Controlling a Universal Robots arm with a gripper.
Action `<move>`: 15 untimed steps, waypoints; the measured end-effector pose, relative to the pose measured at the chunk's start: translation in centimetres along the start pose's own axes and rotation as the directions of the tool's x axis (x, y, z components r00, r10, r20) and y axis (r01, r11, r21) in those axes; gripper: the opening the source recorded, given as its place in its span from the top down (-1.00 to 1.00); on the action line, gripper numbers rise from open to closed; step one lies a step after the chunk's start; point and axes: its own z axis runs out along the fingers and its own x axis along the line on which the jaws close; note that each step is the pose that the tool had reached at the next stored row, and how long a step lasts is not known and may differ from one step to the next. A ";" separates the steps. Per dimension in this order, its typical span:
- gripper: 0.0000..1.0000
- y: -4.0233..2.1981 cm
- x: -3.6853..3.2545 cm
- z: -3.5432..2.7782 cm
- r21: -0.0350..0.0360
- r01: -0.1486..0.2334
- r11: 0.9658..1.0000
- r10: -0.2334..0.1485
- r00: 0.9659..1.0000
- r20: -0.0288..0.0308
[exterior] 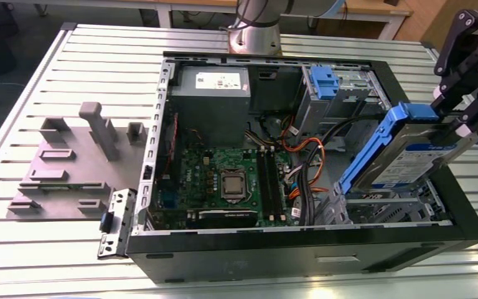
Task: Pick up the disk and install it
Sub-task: 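Pick up the disk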
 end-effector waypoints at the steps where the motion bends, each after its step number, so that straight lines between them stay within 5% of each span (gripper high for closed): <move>1: 0.30 -0.01 0.00 0.05 0.000 0.000 1.000 0.000 1.000 0.000; 15: 0.30 -0.18 0.02 0.78 0.000 -0.017 1.000 0.017 1.000 0.001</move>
